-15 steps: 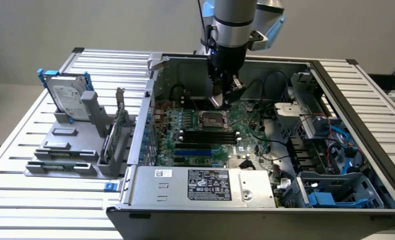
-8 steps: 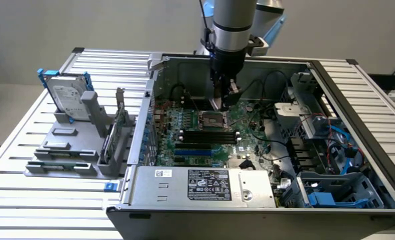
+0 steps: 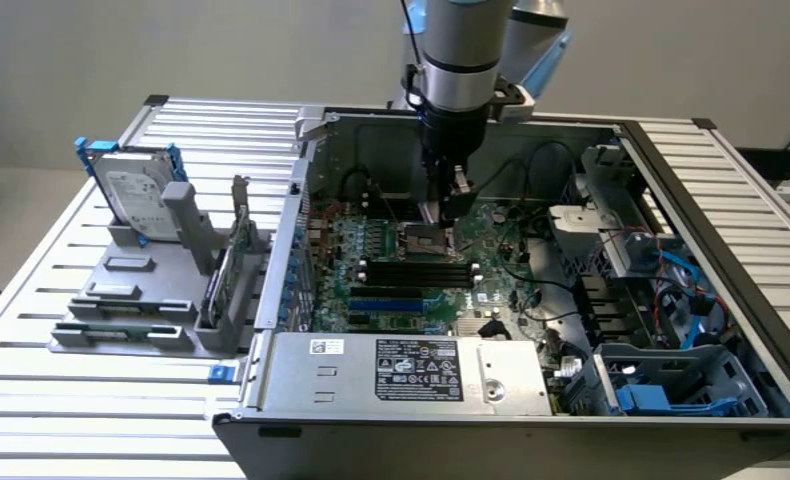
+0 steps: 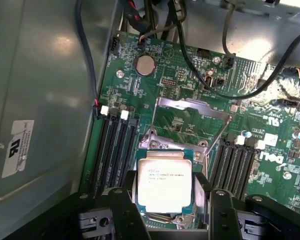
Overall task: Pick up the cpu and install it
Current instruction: 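Place the cpu into insertion slot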
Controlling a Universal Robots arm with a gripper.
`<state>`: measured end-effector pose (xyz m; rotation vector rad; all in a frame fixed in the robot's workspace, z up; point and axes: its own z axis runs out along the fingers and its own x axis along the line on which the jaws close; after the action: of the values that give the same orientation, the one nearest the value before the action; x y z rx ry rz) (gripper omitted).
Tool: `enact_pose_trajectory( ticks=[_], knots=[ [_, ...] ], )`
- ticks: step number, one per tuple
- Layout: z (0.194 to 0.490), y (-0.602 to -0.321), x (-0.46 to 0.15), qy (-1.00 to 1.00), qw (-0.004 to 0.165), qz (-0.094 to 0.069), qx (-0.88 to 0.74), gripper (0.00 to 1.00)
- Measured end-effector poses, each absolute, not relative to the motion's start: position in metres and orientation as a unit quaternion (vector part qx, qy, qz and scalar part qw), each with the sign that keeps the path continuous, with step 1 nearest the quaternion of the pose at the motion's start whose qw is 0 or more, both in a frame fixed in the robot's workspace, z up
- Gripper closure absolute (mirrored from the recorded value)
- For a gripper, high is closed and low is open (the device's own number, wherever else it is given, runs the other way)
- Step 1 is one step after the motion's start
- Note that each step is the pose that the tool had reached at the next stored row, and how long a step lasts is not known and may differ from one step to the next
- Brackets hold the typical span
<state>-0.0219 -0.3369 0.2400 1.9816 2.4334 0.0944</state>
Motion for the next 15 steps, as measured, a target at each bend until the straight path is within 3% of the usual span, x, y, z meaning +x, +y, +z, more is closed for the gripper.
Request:
enact_pose_trajectory(
  ticks=[15],
  knots=[
    [0.222,-0.333,-0.032,0.741,0.007,0.024,0.671,0.45]
  ],
)
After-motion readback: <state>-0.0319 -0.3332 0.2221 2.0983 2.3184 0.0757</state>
